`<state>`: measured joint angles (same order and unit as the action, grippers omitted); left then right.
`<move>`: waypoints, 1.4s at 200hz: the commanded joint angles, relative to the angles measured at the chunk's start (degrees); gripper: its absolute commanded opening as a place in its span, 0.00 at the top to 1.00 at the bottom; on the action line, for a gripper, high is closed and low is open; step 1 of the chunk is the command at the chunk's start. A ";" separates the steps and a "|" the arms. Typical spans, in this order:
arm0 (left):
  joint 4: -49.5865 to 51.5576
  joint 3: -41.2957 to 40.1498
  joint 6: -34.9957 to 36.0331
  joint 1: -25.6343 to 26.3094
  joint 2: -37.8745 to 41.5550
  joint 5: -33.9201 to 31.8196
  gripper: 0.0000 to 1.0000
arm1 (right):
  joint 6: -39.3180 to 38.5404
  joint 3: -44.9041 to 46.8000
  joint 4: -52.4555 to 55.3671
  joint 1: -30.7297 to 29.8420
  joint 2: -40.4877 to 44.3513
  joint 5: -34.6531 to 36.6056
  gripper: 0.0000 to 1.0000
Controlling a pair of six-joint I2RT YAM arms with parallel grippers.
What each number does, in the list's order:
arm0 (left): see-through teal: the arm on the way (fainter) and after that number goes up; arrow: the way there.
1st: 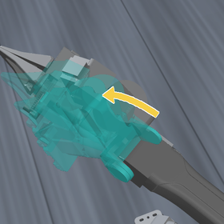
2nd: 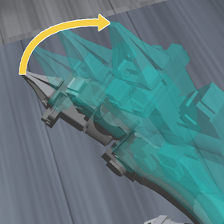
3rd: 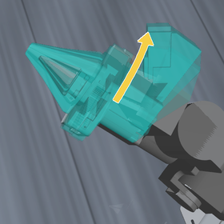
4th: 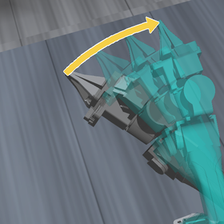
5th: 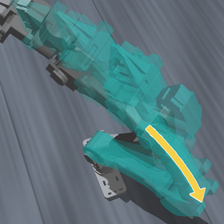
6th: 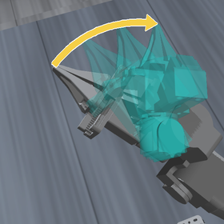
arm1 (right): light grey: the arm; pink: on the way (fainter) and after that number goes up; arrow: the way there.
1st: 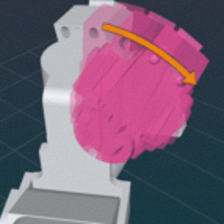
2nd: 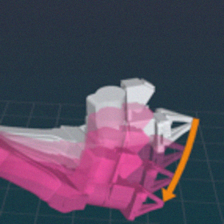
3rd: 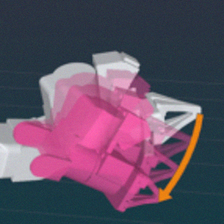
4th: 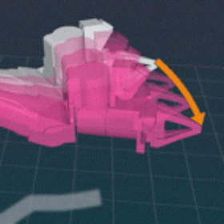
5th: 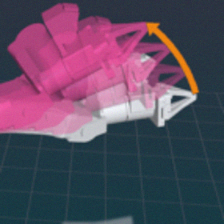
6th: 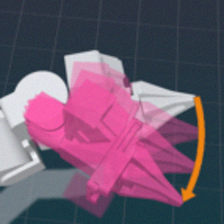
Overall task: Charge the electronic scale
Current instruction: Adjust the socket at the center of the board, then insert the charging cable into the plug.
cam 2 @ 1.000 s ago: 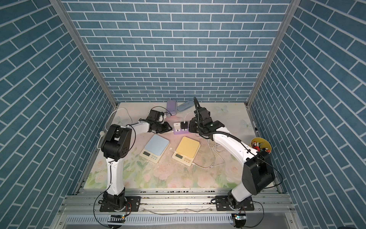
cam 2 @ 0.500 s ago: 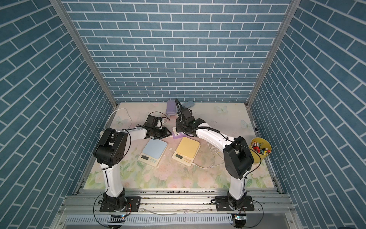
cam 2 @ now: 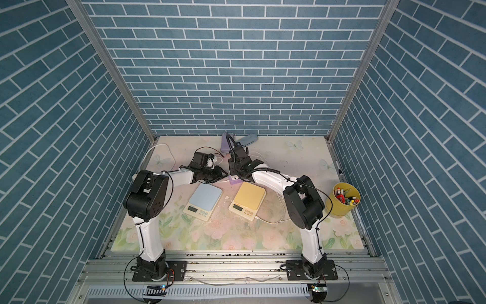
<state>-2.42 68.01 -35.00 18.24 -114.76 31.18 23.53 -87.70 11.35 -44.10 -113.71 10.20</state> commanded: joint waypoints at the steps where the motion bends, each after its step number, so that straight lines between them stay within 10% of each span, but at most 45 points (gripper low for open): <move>1: -1.33 -1.28 -0.68 -0.23 0.02 0.72 0.60 | -0.69 -1.07 -1.51 -0.42 -1.68 1.52 1.00; 280: -8.09 -3.94 -5.11 -0.28 -0.30 2.42 0.60 | -0.02 13.87 -12.83 -2.22 0.73 -1.39 1.00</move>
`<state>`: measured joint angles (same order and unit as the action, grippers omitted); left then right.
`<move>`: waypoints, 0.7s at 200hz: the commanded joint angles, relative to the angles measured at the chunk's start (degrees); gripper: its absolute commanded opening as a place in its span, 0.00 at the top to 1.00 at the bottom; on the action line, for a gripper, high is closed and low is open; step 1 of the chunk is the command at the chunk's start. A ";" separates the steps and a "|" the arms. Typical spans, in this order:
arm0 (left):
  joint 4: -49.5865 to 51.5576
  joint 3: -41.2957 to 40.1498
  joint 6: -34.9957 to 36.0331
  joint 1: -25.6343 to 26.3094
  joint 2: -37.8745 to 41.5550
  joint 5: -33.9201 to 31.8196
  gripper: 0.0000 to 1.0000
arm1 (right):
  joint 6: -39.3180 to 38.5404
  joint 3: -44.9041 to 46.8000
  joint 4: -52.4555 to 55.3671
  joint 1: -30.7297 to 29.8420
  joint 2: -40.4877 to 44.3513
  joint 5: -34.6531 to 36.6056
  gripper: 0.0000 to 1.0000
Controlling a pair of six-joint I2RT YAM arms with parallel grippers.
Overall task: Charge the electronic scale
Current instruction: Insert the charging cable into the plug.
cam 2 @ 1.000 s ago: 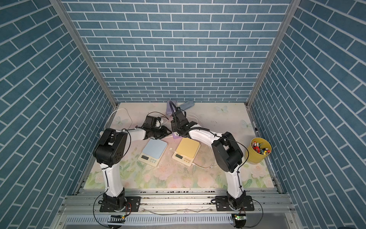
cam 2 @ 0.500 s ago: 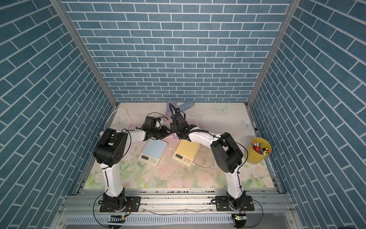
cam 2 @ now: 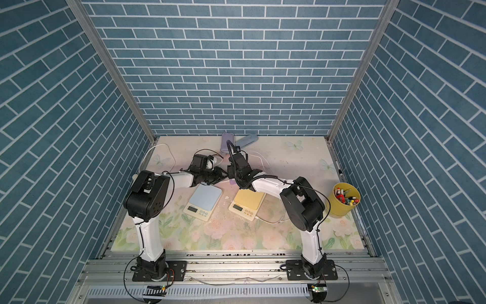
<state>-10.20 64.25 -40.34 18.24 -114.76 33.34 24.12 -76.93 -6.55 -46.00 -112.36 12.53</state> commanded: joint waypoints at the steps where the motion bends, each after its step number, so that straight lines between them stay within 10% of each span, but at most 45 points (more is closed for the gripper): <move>1: -0.33 -0.18 0.24 -0.29 -0.29 0.24 0.60 | -0.63 3.09 5.06 -0.37 -0.65 -3.78 1.00; 140: -2.01 -0.79 0.01 -0.22 -0.14 0.40 0.60 | -11.79 6.35 12.43 -0.32 -4.69 -11.12 1.00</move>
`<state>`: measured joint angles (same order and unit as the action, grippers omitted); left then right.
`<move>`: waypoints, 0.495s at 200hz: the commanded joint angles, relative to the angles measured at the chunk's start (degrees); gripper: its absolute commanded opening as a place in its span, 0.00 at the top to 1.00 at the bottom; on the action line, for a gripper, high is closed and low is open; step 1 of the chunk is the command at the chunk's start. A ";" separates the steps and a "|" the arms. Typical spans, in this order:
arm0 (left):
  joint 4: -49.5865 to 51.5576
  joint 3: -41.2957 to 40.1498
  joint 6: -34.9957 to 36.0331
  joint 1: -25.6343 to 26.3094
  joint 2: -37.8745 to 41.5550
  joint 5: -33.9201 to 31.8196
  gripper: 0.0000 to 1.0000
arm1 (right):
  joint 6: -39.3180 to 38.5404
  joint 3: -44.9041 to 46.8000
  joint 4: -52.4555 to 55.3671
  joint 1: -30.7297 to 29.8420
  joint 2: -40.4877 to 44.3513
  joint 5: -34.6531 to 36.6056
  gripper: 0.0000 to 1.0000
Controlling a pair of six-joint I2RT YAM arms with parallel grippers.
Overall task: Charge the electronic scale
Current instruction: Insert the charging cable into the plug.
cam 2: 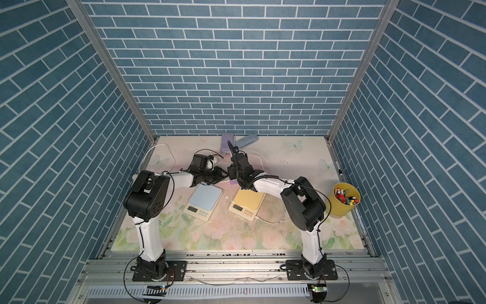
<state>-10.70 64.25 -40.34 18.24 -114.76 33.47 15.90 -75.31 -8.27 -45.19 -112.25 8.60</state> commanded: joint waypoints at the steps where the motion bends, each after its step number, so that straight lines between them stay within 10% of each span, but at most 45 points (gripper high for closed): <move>1: -1.51 -0.79 0.00 -0.22 -0.13 0.36 0.60 | -3.58 4.73 14.20 -1.17 -4.81 -7.23 1.00; 99: -1.73 -0.70 0.70 -0.24 -0.04 1.17 0.60 | -3.48 -0.22 26.83 -1.12 -11.58 -5.98 1.00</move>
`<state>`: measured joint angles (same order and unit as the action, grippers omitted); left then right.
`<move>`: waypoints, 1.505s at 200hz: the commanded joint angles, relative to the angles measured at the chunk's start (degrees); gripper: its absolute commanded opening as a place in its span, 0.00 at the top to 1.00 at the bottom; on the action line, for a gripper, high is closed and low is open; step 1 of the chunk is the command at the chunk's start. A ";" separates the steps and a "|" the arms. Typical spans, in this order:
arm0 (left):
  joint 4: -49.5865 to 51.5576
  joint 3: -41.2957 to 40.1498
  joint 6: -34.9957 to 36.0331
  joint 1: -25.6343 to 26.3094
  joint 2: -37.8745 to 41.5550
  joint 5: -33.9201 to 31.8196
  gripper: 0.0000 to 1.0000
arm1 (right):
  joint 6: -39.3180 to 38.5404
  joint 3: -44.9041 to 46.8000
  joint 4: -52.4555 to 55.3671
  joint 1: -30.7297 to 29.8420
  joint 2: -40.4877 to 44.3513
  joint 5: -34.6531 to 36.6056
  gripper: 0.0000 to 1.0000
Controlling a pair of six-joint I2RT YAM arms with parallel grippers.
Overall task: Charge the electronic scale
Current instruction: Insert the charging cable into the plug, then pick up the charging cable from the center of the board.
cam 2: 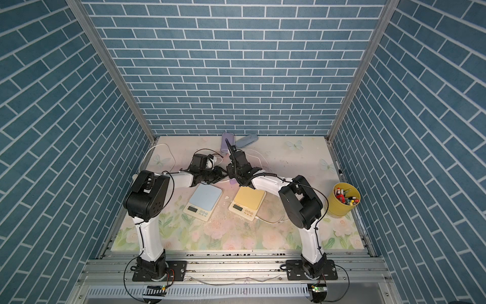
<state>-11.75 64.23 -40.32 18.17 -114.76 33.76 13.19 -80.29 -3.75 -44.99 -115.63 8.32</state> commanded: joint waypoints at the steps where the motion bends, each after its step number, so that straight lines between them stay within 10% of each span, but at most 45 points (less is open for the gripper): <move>1: -0.70 -0.77 0.68 -0.17 -0.03 0.88 0.60 | -0.74 4.78 22.35 -1.37 -8.20 -5.69 1.00; 138: 0.41 -0.47 2.16 -0.16 1.58 -0.18 0.57 | 3.56 10.17 21.90 -1.79 -7.02 -2.10 1.00; 200: 10.67 1.16 11.86 -0.26 11.55 -7.38 0.42 | 3.86 -3.23 25.41 -0.98 1.17 7.15 0.47; 301: 18.76 -3.71 23.11 5.25 27.97 -17.98 0.39 | 10.35 8.19 32.01 0.55 29.35 11.67 0.44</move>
<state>3.79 62.15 -22.68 19.55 -88.75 18.81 18.63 -77.80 22.17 -45.80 -93.80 14.04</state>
